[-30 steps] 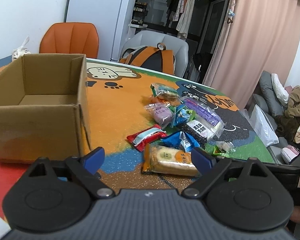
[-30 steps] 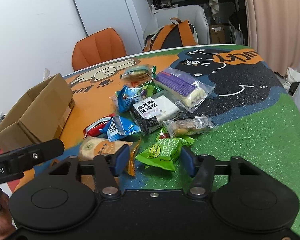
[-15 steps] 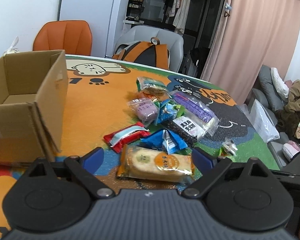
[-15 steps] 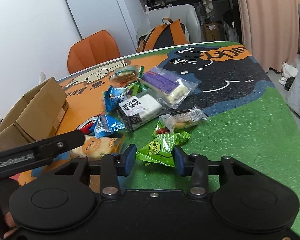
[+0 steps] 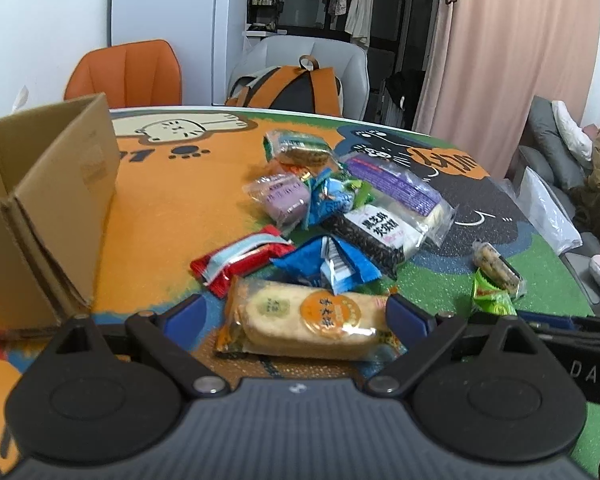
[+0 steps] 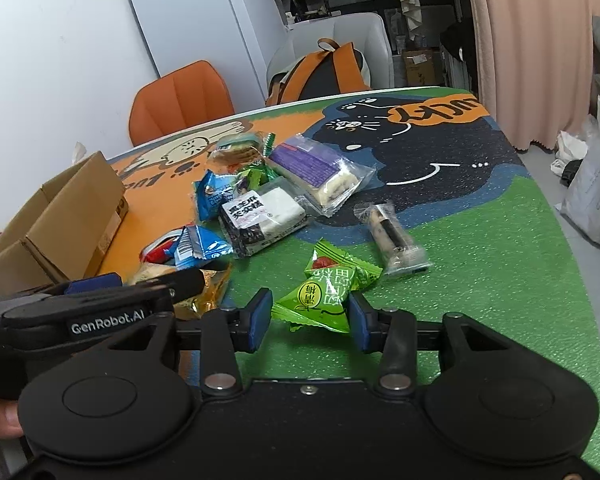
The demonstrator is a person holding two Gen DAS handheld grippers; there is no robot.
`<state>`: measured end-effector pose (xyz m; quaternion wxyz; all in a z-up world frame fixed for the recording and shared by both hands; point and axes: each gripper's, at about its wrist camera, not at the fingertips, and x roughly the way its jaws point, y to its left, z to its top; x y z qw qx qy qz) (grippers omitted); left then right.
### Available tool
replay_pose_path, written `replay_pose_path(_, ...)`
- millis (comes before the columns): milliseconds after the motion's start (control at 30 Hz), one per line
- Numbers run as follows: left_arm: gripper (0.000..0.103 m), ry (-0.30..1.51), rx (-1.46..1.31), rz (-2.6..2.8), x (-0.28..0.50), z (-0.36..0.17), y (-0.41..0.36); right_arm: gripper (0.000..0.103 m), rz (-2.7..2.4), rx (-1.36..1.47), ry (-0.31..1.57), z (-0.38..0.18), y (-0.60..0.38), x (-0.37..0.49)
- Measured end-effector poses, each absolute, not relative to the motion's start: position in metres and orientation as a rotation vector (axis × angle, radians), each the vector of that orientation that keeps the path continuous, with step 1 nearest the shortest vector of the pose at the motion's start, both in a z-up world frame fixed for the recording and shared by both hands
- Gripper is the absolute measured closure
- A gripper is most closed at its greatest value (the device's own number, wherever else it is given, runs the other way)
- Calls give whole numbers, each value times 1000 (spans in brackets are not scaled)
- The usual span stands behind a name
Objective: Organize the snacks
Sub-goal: 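Lower the left tool onto the cream cake bun while the right tool approaches the green candy packet, then grasp the cake bun with the left tool while the right tool grasps the green packet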
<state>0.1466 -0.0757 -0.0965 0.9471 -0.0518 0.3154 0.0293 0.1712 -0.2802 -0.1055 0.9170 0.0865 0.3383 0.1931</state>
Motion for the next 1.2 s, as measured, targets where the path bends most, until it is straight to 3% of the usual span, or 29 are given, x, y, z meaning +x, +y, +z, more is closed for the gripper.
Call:
replay_pose_path(100,7,644,-106,70,149,-99,-78,48,386,160,682,-105,-278,172)
replay_pose_path(300,7,645,-125,68,151,-106,-75,46,378,161,668,-105,-277,178)
replay_pose_path(367,9,647,-118,62,151,-106,-75,50,382,170,671,-107,-277,180)
replay_pose_path(433,12,640,-130,49,150,-105,-74,66,389,170,683,-109,-277,181)
replay_pose_path(467,17,637,-131,46,149,-105,-74,68,392,161,694,-110,-275,182)
replay_pose_path(667,27,633,-157,29,142,-102,-68,70,411,166,684,-108,-273,177)
replay_pose_path(1200,28,509,-178,46,114,-51,-40,70,461,173,611,-79,-253,166)
